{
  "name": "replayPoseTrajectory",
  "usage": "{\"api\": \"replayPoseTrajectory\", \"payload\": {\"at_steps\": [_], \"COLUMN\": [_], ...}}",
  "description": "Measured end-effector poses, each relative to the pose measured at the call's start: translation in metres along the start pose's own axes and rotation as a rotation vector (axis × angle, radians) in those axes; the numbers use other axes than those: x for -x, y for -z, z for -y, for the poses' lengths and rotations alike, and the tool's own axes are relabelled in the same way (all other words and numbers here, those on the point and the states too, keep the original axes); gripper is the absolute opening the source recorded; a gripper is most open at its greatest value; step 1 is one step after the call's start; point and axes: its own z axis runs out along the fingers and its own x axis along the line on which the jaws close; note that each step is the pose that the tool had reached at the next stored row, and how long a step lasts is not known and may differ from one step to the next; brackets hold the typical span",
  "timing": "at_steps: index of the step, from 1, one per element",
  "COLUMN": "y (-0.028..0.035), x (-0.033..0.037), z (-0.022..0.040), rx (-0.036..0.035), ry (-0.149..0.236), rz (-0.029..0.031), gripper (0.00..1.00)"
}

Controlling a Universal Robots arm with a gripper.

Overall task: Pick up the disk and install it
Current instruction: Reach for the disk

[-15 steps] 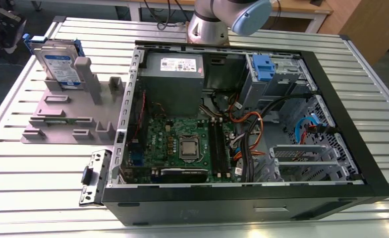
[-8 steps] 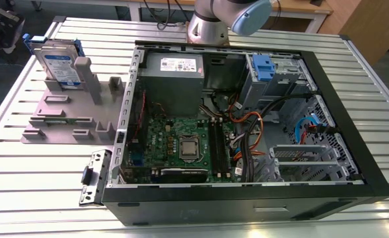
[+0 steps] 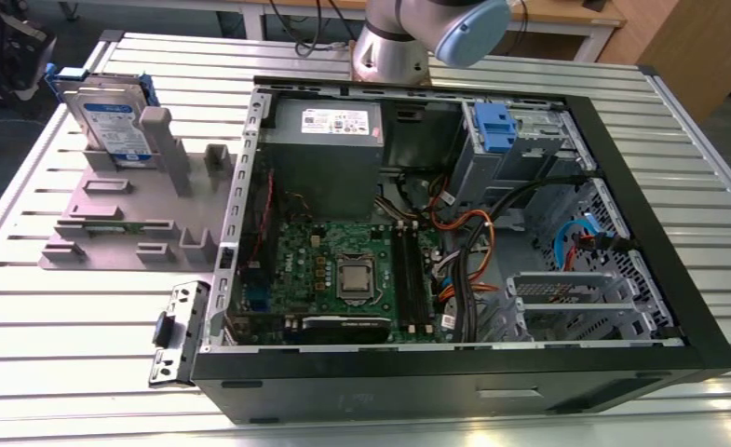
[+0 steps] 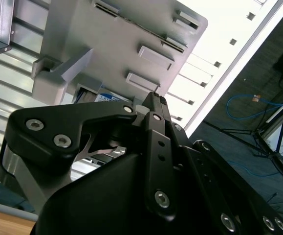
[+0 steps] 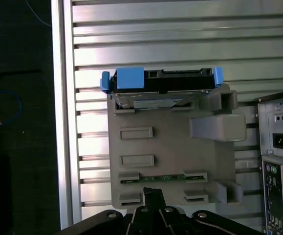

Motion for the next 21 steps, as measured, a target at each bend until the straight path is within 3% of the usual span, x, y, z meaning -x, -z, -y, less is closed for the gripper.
{"api": "replayPoseTrajectory", "payload": {"at_steps": [8, 10, 11, 12, 15, 16, 17, 21], "y": [-0.0023, -0.0024, -0.0024, -0.0024, -0.0026, -0.0027, -0.0028, -0.0035], "x": [0.0113, 0.0134, 0.0144, 0.0152, 0.0175, 0.0182, 0.0189, 0.0215], "z": [-0.0048, -0.0060, -0.0063, -0.0065, -0.0070, -0.0072, -0.0076, -0.0083], "rx": [-0.0002, -0.0026, -0.0072, -0.0174, -0.0549, -0.0710, -0.0791, -0.0788], "ry": [0.000, 0.000, 0.000, 0.000, -0.001, -0.001, -0.001, -0.001], "rz": [-0.0001, -0.0031, -0.0096, -0.0206, -0.0505, -0.0534, -0.0549, -0.0583], "gripper": [0.10, 0.10, 0.10, 0.10, 0.10, 0.10, 0.10, 0.10]}}
